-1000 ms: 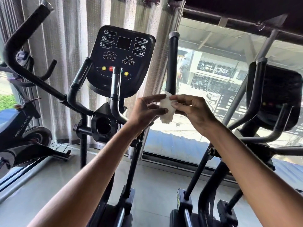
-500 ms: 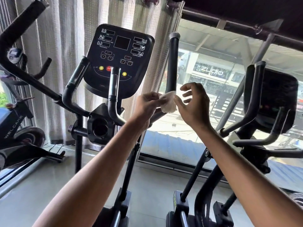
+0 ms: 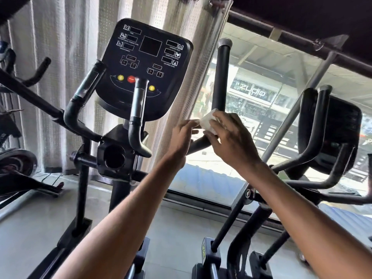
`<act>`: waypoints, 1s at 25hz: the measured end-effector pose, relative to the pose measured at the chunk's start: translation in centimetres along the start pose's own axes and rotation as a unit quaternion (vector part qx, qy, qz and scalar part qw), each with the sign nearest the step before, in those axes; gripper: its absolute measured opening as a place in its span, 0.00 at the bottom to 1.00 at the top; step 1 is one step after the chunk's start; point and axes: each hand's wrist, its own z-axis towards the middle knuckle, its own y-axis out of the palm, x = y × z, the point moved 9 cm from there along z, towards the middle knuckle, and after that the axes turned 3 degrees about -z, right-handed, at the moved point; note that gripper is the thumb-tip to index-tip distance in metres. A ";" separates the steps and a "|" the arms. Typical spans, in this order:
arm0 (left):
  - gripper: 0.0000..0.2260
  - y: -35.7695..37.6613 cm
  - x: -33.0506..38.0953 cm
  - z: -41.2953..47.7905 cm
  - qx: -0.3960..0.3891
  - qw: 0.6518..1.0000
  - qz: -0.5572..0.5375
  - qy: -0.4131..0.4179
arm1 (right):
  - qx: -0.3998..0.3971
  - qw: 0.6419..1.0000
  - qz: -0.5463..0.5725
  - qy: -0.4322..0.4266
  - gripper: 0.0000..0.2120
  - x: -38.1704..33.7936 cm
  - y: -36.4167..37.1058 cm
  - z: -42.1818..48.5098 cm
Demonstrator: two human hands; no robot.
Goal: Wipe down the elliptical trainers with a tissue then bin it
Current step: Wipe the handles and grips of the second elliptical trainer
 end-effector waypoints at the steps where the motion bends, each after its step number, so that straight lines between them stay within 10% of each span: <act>1: 0.10 0.0 -1.0 0.0 -0.018 1.000 0.018 -0.017 | -0.007 0.999 -0.029 -0.022 0.11 -0.3 0.4 0.3; 9: 0.20 -0.3 -4.1 1.7 -0.096 0.977 0.157 0.106 | -0.070 0.989 -0.061 -0.112 0.12 -0.8 0.9 1.0; 19: 0.20 -0.2 -4.6 2.1 -0.115 0.984 0.093 0.099 | 0.018 0.999 -0.020 -0.017 0.08 -1.3 0.5 -0.1; 25: 0.20 0.1 -5.2 1.9 -0.106 0.988 0.089 0.074 | 0.125 0.959 0.144 0.209 0.09 3.6 -0.4 -2.0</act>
